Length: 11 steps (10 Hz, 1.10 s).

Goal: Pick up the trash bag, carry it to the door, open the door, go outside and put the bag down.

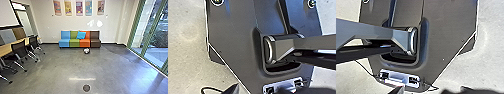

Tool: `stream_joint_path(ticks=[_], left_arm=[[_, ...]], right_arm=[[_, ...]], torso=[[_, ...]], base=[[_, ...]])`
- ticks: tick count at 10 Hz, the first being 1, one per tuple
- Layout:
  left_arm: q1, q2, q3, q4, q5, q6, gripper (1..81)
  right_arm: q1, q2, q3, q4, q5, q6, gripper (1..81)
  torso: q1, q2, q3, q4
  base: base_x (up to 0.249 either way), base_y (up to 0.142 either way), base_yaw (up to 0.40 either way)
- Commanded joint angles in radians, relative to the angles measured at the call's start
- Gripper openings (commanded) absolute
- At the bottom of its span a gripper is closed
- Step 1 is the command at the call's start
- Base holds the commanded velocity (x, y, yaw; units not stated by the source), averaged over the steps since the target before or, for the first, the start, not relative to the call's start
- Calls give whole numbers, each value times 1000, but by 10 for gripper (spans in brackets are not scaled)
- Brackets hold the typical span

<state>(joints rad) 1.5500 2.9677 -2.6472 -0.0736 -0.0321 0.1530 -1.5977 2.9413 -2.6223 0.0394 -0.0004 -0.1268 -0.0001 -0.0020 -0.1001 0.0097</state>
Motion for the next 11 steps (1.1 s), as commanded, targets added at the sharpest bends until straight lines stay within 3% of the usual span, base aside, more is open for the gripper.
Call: stream_joint_path(ticks=[1, 11], left_arm=[[-26, 7, 1, 8, 60, 2, 811], [-26, 10, 3, 8, 50, 3, 811]], right_arm=[[32, -6, 1, -9, -64, -4, 811], [26, 3, -2, -30, -64, -5, 811]], torso=[[0, 0, 0, 0], [1, 0, 0, 0]], base=[[89, 0, 0], [111, 0, 0]])
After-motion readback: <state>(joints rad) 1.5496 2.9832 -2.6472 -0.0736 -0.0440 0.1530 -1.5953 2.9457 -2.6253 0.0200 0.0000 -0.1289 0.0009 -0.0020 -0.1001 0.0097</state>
